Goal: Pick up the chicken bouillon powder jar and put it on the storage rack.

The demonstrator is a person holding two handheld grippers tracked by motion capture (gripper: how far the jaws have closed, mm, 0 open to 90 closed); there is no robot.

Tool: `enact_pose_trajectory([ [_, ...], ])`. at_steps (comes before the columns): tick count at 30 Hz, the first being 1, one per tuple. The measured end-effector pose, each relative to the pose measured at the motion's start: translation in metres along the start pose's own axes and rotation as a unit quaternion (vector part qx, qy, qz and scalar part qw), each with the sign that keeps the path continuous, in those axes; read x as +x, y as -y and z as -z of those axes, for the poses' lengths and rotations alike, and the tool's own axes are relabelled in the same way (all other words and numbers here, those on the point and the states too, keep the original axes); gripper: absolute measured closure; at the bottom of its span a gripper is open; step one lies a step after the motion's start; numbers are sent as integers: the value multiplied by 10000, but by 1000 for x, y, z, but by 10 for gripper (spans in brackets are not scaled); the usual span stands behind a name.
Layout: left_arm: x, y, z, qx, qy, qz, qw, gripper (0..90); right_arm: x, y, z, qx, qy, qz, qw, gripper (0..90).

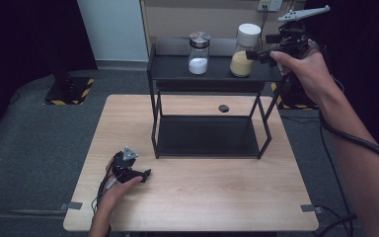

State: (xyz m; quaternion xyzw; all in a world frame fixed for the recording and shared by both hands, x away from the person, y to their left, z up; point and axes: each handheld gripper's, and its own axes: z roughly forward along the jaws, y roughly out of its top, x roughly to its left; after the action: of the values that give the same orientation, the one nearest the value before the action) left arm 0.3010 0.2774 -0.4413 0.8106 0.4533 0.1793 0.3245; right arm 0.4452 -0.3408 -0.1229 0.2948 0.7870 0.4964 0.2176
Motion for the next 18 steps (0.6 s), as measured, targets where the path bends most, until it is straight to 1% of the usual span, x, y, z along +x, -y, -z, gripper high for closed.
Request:
enact_pose_trajectory([
  [4, 0, 0, 0, -1, -1, 0, 10000, 0, 6, 4, 7, -21, -109, -35, 9999, 43],
  [6, 0, 0, 0, 0, -1, 2, 10000, 0, 10, 5, 11, -16, -123, -21, 9999, 43],
  [8, 0, 0, 0, -10, -2, 4, 10000, 0, 12, 9, 13, -24, -209, -72, 9998, 43],
  [10, 0, 0, 0, -12, -3, 2, 10000, 0, 14, 10, 14, -4, -235, -80, 9997, 43],
  [11, 0, 0, 0, -11, -3, 2, 10000, 0, 16, 15, 17, -27, -307, -71, 9995, 43],
  [12, 0, 0, 0, -11, -3, 2, 10000, 0, 16, 15, 17, -27, -307, -71, 9995, 43],
  [13, 0, 0, 0, -12, -6, 9, 10000, 0, 19, 19, 20, -33, -358, -84, 9993, 43],
  [18, 0, 0, 0, 1, -6, 2, 10000, 0, 29, 31, 25, -6, -453, 46, 9990, 44],
])
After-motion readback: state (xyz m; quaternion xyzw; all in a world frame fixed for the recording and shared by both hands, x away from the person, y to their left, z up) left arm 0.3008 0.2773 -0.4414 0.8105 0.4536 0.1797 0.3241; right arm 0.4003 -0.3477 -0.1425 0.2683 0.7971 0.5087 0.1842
